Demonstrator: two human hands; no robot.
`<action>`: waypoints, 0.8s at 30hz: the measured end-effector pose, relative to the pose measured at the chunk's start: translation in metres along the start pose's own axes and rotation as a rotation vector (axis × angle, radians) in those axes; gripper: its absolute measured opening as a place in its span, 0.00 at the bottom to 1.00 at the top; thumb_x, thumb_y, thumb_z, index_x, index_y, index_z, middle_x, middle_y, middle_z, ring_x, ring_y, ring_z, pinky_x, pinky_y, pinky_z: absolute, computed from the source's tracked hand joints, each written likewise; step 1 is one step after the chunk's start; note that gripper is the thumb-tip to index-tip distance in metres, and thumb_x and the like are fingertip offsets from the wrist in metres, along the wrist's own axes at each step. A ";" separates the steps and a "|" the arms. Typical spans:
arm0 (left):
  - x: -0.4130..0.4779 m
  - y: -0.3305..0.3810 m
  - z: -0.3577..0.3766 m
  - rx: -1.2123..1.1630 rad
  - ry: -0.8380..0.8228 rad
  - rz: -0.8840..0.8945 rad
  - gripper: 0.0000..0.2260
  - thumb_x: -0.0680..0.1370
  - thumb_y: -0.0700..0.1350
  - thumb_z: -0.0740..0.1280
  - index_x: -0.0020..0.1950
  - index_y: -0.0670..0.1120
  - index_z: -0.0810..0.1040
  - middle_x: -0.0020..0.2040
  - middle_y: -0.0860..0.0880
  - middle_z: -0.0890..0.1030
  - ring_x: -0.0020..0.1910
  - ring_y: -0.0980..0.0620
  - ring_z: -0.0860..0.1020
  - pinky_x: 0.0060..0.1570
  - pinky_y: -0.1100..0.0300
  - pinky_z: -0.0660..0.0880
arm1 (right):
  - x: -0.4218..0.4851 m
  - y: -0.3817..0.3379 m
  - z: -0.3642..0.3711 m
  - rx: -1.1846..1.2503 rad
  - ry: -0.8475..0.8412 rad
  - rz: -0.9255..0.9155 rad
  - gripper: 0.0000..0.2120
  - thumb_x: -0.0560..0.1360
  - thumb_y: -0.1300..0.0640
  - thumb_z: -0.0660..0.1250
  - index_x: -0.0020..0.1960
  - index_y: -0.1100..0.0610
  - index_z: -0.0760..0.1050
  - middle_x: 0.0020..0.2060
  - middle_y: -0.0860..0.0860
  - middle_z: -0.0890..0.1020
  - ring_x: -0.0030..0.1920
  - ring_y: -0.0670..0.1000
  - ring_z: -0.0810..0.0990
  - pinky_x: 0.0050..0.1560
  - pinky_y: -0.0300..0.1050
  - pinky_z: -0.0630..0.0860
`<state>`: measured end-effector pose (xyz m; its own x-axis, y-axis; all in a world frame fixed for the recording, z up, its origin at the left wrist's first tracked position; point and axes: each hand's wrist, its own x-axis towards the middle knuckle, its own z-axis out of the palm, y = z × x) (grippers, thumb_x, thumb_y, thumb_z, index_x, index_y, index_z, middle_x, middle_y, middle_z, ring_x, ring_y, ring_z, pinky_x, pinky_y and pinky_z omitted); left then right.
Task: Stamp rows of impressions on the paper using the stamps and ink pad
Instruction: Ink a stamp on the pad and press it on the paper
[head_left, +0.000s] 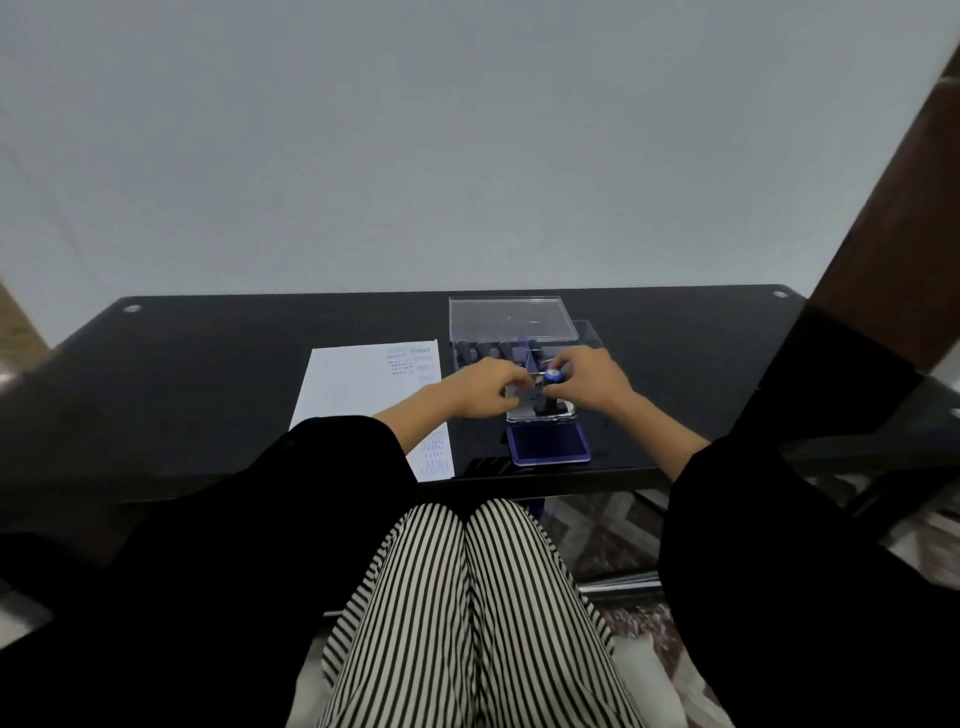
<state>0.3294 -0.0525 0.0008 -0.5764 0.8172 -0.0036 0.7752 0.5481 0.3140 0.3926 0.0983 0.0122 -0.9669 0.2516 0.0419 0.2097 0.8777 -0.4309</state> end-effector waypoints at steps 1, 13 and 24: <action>-0.002 -0.001 0.006 -0.011 -0.007 -0.010 0.17 0.77 0.38 0.61 0.66 0.40 0.73 0.62 0.42 0.76 0.60 0.45 0.75 0.60 0.55 0.70 | -0.003 0.000 0.005 -0.012 -0.014 0.002 0.14 0.70 0.57 0.70 0.55 0.58 0.77 0.51 0.56 0.82 0.50 0.55 0.80 0.44 0.44 0.74; -0.012 -0.023 0.058 -0.059 -0.016 -0.131 0.27 0.76 0.49 0.67 0.71 0.42 0.65 0.66 0.42 0.71 0.65 0.46 0.70 0.64 0.53 0.69 | -0.009 0.007 0.035 -0.098 -0.052 0.024 0.13 0.72 0.54 0.70 0.54 0.56 0.76 0.53 0.56 0.80 0.50 0.56 0.80 0.43 0.45 0.72; -0.017 -0.028 0.084 -0.067 0.050 -0.157 0.30 0.74 0.54 0.68 0.71 0.42 0.64 0.68 0.45 0.68 0.67 0.48 0.66 0.66 0.54 0.67 | -0.010 0.014 0.052 -0.160 -0.017 -0.001 0.13 0.74 0.53 0.65 0.55 0.57 0.70 0.48 0.56 0.79 0.43 0.54 0.76 0.39 0.45 0.70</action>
<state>0.3392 -0.0666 -0.0877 -0.7025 0.7116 -0.0108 0.6566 0.6540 0.3757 0.3976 0.0870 -0.0417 -0.9692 0.2447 0.0261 0.2277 0.9321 -0.2816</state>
